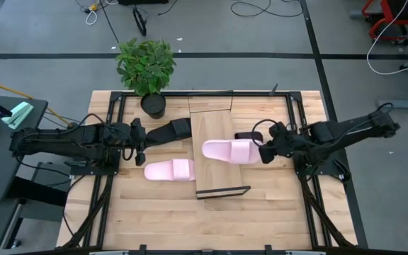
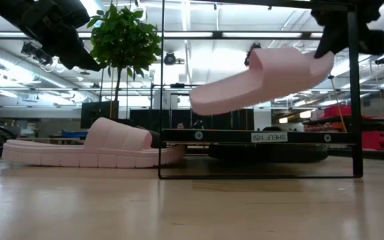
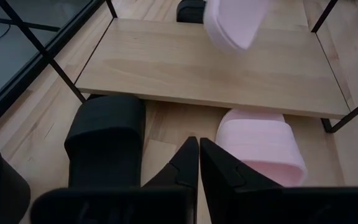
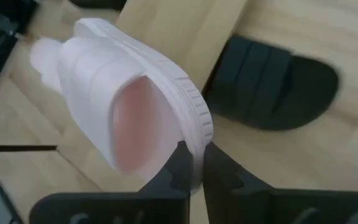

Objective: Pick and place slides into the shelf
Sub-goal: Put the right pink slide on the shelf, then put the pink slide on the shelf

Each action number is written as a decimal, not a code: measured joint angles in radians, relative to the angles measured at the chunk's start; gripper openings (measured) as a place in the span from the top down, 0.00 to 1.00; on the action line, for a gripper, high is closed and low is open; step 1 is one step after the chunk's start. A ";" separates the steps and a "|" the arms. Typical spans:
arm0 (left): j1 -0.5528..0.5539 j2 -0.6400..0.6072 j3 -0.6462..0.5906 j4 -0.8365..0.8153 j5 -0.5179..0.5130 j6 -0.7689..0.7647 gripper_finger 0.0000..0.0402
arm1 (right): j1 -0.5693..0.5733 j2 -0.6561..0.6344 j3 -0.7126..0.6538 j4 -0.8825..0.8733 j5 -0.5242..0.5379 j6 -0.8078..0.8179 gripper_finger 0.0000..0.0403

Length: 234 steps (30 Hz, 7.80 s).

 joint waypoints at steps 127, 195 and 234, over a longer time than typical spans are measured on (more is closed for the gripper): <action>0.000 0.000 0.000 0.001 0.000 0.021 0.91 | -0.076 0.297 -0.165 0.293 -0.459 -0.112 0.54; 0.000 0.161 -0.085 0.046 0.206 -1.093 0.52 | -0.076 -0.019 -0.165 0.029 0.174 -0.427 0.52; -0.058 0.732 -0.084 0.615 0.351 -1.152 0.95 | -0.076 -0.019 -0.165 0.029 0.191 -0.399 0.57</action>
